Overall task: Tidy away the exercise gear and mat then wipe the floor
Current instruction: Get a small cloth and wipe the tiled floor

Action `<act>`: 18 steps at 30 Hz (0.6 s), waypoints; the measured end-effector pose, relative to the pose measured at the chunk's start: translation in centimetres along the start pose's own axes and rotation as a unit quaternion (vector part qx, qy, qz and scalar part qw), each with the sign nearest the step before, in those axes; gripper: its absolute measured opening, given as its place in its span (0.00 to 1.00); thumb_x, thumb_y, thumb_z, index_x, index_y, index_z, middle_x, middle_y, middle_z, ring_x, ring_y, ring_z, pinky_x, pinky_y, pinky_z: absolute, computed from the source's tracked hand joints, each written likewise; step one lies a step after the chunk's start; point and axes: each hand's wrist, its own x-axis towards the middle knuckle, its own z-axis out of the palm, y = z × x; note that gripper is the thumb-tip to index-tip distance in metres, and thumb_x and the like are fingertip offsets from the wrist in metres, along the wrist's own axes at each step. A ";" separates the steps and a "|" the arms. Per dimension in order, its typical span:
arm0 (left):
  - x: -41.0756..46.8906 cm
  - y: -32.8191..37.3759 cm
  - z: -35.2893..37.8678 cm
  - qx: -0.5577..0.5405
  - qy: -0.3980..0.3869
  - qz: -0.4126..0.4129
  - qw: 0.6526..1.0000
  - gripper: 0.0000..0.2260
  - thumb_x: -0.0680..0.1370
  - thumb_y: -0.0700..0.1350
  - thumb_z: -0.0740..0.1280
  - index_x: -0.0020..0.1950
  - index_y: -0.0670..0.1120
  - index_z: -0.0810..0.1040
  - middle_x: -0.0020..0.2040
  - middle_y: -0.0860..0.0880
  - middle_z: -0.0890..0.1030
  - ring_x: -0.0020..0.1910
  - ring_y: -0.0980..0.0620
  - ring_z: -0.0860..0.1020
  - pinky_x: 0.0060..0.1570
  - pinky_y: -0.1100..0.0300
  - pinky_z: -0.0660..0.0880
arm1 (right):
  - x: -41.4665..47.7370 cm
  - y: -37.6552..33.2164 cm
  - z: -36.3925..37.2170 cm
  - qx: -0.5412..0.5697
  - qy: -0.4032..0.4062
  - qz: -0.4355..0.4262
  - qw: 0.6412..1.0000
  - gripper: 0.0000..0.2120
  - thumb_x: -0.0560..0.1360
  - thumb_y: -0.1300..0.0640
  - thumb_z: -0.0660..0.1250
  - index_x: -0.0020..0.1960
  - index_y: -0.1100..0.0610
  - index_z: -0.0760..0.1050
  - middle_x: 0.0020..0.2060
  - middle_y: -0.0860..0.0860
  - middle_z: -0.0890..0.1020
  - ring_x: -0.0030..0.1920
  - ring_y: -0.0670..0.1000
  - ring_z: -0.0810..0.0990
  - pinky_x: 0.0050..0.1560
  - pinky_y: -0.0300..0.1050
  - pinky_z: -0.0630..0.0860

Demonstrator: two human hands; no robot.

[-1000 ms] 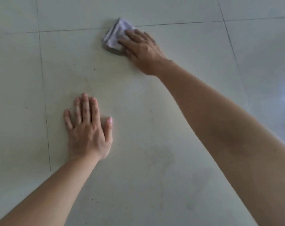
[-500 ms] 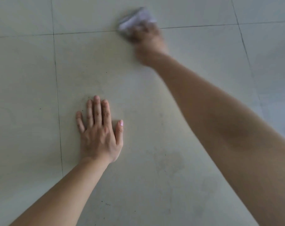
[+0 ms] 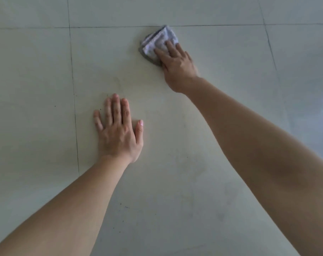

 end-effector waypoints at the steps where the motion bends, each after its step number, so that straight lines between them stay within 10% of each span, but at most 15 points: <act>1: 0.0 0.0 -0.1 -0.004 -0.003 -0.002 1.000 0.32 0.80 0.58 0.48 0.79 0.41 0.56 0.80 0.41 0.53 0.79 0.42 0.50 0.74 0.38 0.47 | -1.0 -1.0 0.3 0.001 -0.006 -0.016 1.000 0.28 0.81 0.57 0.53 0.79 0.41 0.55 0.81 0.51 0.53 0.80 0.56 0.50 0.78 0.53 0.51; 10: 0.4 -0.4 -1.4 -0.075 -0.051 -0.015 0.996 0.26 0.83 0.52 0.51 0.80 0.42 0.56 0.81 0.44 0.50 0.80 0.46 0.47 0.75 0.42 0.43 | -21.6 -3.5 5.1 0.055 0.011 -0.037 0.998 0.27 0.78 0.59 0.58 0.77 0.47 0.65 0.79 0.56 0.60 0.79 0.61 0.56 0.77 0.56 0.54; 18: -6.1 4.1 -5.4 0.002 -0.154 0.076 0.985 0.23 0.81 0.48 0.60 0.75 0.41 0.66 0.79 0.39 0.56 0.76 0.38 0.59 0.70 0.42 0.61 | -37.0 1.8 5.6 0.040 -0.053 -0.107 0.992 0.23 0.78 0.58 0.55 0.72 0.49 0.72 0.75 0.53 0.69 0.75 0.57 0.66 0.73 0.53 0.67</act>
